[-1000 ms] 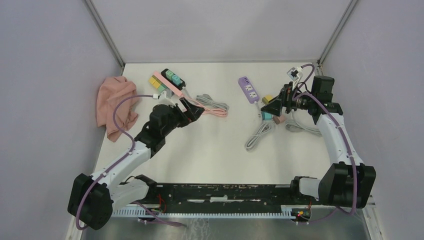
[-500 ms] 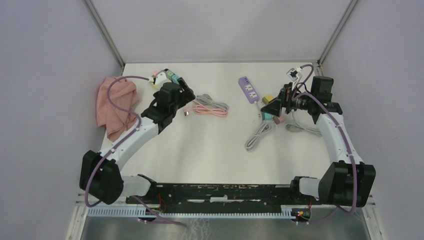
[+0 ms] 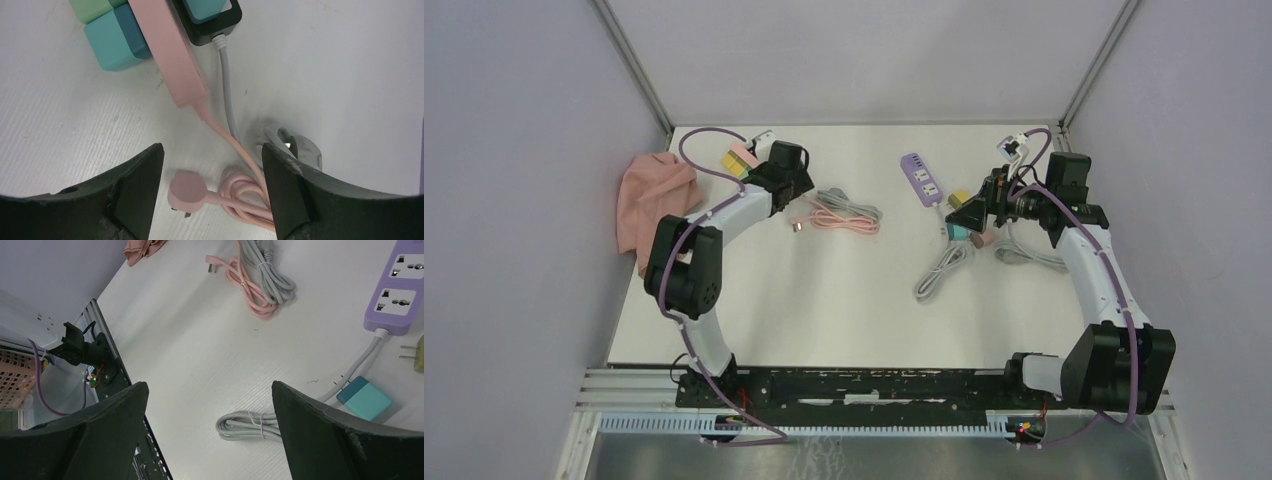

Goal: Pull the plug off the socket
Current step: Move the socket to the center of the board.

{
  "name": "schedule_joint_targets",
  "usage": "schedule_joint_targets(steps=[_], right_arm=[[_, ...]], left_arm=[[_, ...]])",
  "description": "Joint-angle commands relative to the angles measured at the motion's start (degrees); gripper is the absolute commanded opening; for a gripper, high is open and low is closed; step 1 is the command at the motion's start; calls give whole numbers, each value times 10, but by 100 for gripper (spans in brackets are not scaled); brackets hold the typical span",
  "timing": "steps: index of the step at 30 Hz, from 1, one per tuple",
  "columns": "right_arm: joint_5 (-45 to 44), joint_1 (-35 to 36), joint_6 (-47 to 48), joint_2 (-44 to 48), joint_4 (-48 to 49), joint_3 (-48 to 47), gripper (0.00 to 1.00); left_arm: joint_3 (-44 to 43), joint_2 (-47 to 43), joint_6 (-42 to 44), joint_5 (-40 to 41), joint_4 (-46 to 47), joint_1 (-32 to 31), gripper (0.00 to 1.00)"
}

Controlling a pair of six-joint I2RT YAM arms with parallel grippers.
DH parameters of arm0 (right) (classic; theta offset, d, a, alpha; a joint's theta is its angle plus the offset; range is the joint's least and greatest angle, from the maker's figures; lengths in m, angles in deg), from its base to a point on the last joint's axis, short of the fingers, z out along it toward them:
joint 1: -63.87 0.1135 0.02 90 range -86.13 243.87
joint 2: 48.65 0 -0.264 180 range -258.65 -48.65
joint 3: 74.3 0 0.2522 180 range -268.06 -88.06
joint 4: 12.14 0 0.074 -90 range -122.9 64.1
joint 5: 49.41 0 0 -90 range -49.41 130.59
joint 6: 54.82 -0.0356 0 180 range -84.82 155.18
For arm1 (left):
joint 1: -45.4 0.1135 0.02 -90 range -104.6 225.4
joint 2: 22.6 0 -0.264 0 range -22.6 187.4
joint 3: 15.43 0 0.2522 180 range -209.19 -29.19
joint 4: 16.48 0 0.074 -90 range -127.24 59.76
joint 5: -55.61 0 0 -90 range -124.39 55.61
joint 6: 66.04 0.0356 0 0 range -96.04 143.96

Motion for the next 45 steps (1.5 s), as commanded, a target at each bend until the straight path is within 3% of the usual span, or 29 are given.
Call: schedule_joint_targets(steps=[1,3,11,21,26,30,45], right_arm=[[4,4,-1,2,13,-14,100],[4,6,-1,1,13,-13,100],[0,8,1,1,13,-14,100],[-6,10,6,8,9,-13,100],[-7,10,7,8,8,-13,100],[-8,10,8,7,8,-13,100],[-13,11,11,8,4,-13,100]], left_arm=[[-35,31,18,-39,22,21,73],[-41,45,18,-53,23,29,68],[-11,44,36,-140,92,61,71],[-25,70,17,-69,77,67,71],[-35,90,12,-87,79,77,69],[-45,104,10,-98,82,81,58],[-88,142,14,-124,81,90,54]])
